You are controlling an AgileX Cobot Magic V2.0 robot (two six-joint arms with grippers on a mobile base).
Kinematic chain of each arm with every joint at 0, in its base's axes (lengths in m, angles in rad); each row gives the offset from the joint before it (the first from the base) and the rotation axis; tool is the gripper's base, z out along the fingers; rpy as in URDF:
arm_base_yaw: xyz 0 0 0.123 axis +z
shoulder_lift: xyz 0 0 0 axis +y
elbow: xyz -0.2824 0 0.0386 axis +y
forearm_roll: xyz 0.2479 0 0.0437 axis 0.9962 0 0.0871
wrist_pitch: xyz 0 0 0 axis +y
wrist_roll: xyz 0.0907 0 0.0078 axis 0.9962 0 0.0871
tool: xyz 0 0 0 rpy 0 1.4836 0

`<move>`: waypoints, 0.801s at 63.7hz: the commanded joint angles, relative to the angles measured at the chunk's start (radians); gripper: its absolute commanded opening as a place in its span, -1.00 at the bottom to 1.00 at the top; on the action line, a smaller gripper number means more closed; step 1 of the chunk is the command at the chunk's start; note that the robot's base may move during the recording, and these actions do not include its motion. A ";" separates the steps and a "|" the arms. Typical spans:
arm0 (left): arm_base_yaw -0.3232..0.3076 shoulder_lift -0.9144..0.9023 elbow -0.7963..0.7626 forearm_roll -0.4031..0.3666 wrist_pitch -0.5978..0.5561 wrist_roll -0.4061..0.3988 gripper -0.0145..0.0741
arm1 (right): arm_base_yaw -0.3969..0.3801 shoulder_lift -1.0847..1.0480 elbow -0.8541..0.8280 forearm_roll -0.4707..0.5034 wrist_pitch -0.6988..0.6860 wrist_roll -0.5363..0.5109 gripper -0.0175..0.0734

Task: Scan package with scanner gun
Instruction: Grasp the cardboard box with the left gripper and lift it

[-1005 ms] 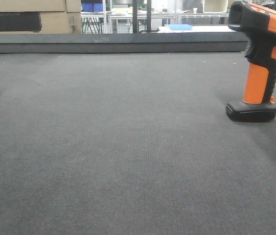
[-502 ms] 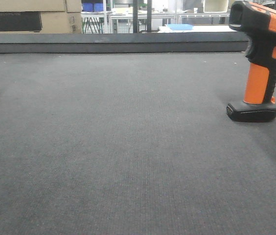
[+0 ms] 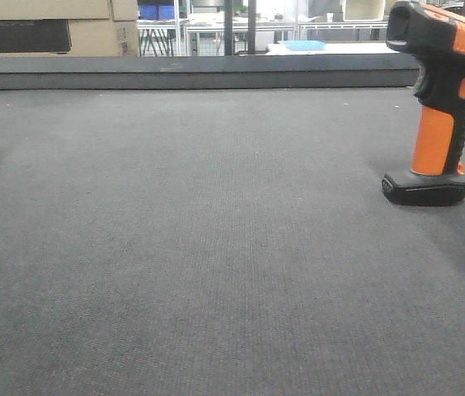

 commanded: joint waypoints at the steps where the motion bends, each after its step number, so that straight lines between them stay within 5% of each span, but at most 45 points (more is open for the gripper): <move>1: 0.003 0.015 -0.008 -0.015 -0.001 0.010 0.64 | 0.000 0.006 -0.008 -0.005 -0.016 -0.001 0.64; 12: 0.003 0.050 -0.006 -0.013 -0.001 0.010 0.61 | 0.000 0.006 -0.008 -0.005 -0.016 -0.001 0.64; 18: 0.003 0.050 -0.004 0.001 -0.001 0.010 0.43 | 0.000 0.006 -0.008 -0.005 -0.016 -0.001 0.64; 23: 0.003 0.050 -0.004 0.007 -0.001 0.010 0.09 | 0.000 0.006 -0.008 -0.005 -0.016 -0.001 0.64; 33: 0.003 0.050 -0.004 0.007 -0.001 0.010 -0.92 | 0.000 0.006 -0.008 -0.005 -0.016 -0.001 0.64; 43: 0.003 0.021 -0.004 -0.018 -0.001 0.006 -0.92 | 0.000 0.006 -0.008 -0.005 -0.016 -0.001 0.64; 51: 0.003 -0.040 -0.004 -0.131 -0.001 0.006 -0.92 | 0.000 0.006 -0.008 -0.005 -0.016 -0.001 0.64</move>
